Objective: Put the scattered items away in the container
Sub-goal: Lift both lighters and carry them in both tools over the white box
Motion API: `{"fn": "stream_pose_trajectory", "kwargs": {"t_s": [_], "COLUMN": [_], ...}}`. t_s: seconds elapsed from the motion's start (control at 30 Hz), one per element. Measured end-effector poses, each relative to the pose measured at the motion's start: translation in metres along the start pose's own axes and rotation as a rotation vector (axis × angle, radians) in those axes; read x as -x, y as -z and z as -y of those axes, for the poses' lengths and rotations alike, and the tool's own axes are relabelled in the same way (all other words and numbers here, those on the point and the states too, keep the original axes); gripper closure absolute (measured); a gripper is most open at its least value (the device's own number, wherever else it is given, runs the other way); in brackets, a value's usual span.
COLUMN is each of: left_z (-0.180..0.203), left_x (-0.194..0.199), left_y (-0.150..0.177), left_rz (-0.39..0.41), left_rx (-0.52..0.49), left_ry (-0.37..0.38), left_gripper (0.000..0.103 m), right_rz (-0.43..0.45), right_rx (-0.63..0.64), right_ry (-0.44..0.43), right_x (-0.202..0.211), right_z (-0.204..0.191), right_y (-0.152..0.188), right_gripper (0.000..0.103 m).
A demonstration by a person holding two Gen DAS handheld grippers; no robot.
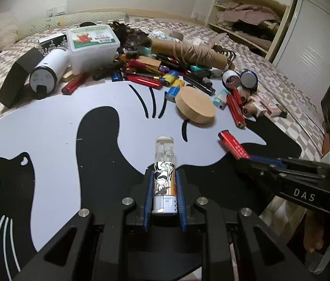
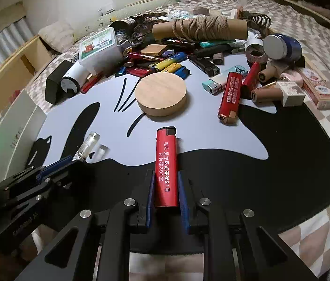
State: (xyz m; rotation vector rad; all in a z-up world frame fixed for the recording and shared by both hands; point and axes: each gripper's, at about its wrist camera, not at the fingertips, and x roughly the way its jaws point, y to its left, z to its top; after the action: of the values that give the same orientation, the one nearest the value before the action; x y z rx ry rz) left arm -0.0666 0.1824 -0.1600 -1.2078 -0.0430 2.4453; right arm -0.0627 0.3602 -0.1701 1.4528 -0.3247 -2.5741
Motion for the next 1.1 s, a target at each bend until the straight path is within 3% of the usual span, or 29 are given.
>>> {"fn": "stream_pose_trajectory", "kwargs": {"t_s": [0.63,1.1], "left_z": [-0.032,-0.104], "left_x": [0.055,0.146], "left_y": [-0.028,-0.055], "left_rz": [0.149,0.347], "left_rx": [0.032,0.180], "left_ry": [-0.073,-0.194], "left_gripper": [0.084,0.084], "right_rz": [0.111,0.247], "right_rx": [-0.119,0.004], "right_ry": [-0.060,-0.121], "right_x": [0.033,0.072], "right_z": [-0.001,-0.069], "right_y": [-0.046,-0.106], "right_gripper": [0.083,0.083]}}
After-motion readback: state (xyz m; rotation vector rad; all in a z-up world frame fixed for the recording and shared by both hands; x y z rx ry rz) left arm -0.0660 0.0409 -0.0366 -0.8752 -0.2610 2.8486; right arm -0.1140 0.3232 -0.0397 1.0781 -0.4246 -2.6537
